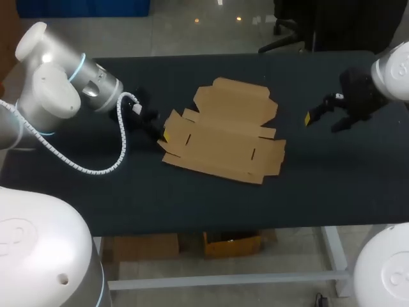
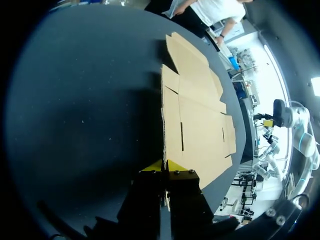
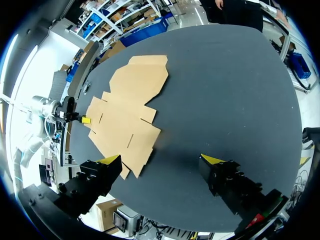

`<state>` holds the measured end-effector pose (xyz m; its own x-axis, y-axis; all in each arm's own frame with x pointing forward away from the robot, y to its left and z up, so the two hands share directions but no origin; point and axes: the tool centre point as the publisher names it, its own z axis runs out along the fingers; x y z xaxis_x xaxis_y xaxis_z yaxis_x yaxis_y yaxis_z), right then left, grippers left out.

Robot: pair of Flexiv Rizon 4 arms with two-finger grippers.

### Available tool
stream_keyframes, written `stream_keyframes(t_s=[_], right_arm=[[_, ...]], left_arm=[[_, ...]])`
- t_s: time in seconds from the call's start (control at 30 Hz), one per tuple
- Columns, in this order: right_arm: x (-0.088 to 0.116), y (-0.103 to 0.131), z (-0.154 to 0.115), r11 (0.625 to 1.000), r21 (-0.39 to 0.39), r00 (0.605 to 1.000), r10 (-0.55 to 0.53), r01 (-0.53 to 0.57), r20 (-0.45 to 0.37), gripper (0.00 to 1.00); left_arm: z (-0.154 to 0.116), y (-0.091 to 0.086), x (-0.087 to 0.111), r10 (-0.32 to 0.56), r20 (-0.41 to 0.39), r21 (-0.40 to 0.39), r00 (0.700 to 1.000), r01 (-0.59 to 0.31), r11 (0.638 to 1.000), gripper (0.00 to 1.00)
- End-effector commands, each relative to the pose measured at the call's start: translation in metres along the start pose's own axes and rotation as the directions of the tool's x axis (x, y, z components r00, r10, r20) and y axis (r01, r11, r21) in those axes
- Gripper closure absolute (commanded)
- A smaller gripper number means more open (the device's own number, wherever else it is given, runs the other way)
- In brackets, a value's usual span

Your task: Assemble the packaging by folding the flat box into shape, placing the metal phone stand inside, and closing the box properly

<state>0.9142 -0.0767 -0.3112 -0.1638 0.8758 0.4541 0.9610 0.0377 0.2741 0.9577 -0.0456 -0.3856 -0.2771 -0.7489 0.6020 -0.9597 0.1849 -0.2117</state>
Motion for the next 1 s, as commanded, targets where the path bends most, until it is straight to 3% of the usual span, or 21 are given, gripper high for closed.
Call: stream_keyframes(t_s=[0.03,0.47,1.0], right_arm=[[-0.001,-0.001,-0.002,1.0,0.005,1.0,0.001,-0.001,-0.004,0.0],[0.001,-0.004,-0.001,1.0,0.01,1.0,0.001,-0.001,-0.012,0.0],[0.004,-0.015,-0.001,1.0,0.019,1.0,-0.001,0.002,-0.014,0.0]], left_arm=[[-0.005,0.019,0.007,-0.036,0.025,0.148,0.999,0.032,0.989,1.0],[-0.006,0.049,0.012,-0.122,-0.028,0.198,0.992,0.125,0.972,1.0],[-0.002,0.076,0.023,-0.124,-0.074,0.133,0.99,0.133,0.982,1.0]])
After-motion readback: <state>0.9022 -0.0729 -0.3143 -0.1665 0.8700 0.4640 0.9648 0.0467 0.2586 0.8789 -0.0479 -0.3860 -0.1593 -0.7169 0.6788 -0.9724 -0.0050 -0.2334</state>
